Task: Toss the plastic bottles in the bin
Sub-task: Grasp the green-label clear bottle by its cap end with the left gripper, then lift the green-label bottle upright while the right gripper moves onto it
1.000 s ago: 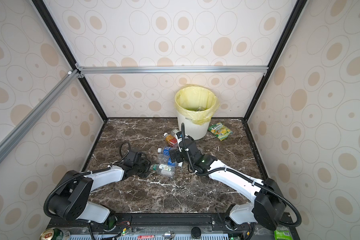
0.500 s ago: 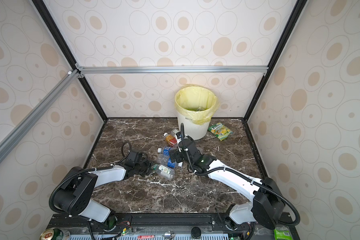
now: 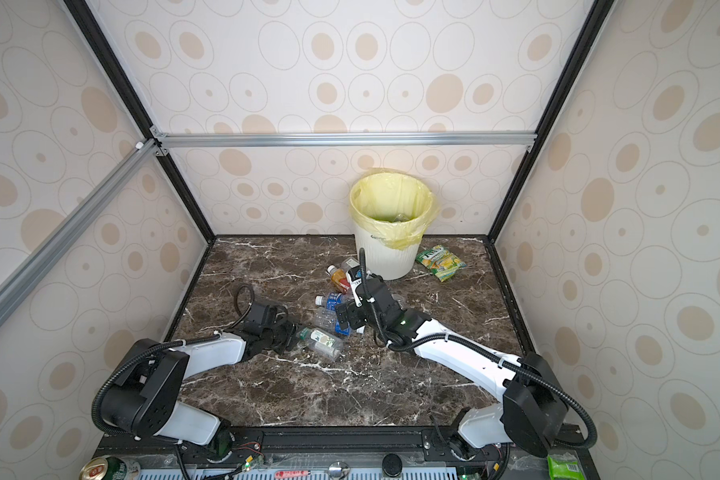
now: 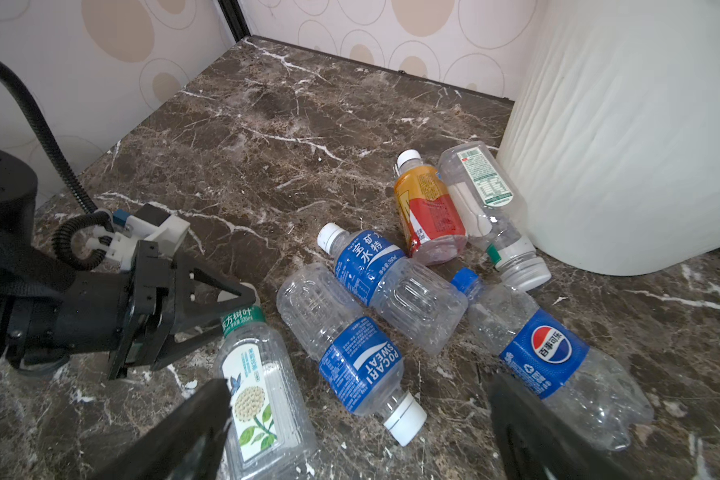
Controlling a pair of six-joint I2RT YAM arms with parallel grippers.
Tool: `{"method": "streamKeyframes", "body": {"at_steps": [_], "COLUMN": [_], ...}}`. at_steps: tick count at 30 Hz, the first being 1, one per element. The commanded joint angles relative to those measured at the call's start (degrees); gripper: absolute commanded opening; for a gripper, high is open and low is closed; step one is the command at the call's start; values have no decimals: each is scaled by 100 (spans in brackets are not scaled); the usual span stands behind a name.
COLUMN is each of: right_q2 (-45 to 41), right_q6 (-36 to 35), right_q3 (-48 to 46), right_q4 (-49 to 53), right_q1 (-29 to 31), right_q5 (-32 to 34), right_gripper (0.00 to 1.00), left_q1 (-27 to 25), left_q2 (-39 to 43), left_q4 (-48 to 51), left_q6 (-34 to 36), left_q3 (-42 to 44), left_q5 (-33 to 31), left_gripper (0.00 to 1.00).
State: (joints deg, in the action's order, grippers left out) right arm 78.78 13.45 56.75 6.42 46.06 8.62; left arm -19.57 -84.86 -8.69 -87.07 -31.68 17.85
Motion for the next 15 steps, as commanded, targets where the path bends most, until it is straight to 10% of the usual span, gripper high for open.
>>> {"method": "streamKeyframes", "body": {"at_steps": [1,15], "right_q2": [123,672], "right_q6": [13,280], "right_q3": [-103,129], "right_q4": [55,-112], "right_q1": [59,75], "right_q5": [-298,-1354], "right_gripper": [100,100], "left_q1": [171,430], "left_q2": [193,664], "left_q4": [51,-146], "left_q6": [278,1556], "left_q3": [60,-397], "left_q5": [-108,20], "left_gripper": [31,28]}}
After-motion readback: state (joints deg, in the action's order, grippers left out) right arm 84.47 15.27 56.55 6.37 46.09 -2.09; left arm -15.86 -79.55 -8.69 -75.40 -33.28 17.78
